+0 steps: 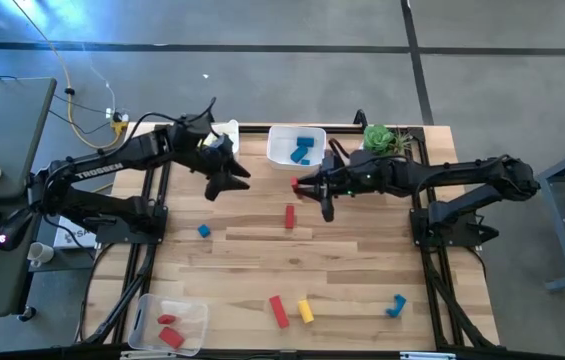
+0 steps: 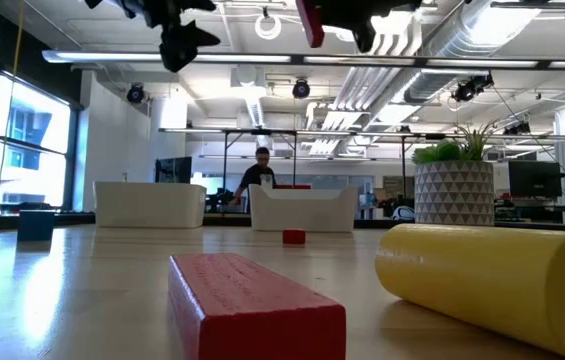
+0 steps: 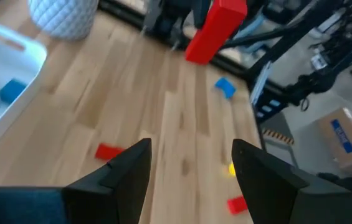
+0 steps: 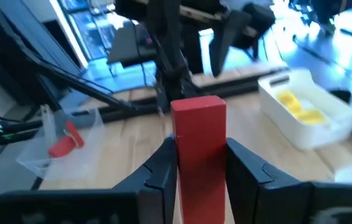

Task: Sort & place blocks by color
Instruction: Put the red block into the transparent bin

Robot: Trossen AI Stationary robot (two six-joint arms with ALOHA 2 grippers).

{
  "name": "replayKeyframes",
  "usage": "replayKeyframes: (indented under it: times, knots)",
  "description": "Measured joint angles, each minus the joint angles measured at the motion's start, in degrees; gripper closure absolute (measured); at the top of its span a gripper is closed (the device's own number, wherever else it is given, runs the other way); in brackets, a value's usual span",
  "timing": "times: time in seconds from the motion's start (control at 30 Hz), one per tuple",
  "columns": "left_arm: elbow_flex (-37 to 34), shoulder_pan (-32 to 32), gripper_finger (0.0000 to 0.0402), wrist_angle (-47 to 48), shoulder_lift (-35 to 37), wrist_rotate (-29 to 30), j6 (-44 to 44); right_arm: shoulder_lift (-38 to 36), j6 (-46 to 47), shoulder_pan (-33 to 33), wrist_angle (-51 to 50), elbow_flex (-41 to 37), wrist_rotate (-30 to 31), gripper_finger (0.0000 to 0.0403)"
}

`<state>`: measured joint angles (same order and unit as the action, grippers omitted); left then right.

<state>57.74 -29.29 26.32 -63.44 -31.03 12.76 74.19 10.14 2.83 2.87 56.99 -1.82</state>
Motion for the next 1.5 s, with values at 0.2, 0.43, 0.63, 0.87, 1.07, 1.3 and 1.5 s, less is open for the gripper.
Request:
replayKeyframes:
  times: [0.2,0.43,0.63,0.87,1.07,1.3,1.5]
  knots:
    - [0.0,3.6,0.019,-7.2,-1.0,8.8,1.2,0.0,-1.6,0.0,4.9,0.0,-0.4,0.0325]
    - [0.0,8.5,0.019,-11.5,-4.0,17.7,1.0,0.0,-3.8,0.0,10.5,0.0,-0.1,0.0321]
    - [0.0,12.4,0.019,-18.6,-8.1,19.5,0.1,0.0,-4.1,0.0,11.8,0.0,1.7,0.032]
    - [0.0,15.0,0.019,-28.7,-12.1,20.5,-2.3,0.6,-2.7,0.0,11.8,0.0,1.8,0.0319]
    - [0.0,15.6,0.019,-31.2,-13.2,26.4,-2.7,0.8,-2.1,0.0,11.5,0.0,1.8,0.0319]
    - [0.0,15.9,0.019,-34.0,-13.2,27.2,-4.8,0.9,-0.9,0.0,11.6,0.0,4.0,0.0319]
    - [0.0,15.8,0.019,-34.1,-13.2,27.2,-5.9,1.9,1.7,-0.3,12.6,0.1,5.6,0.0319]
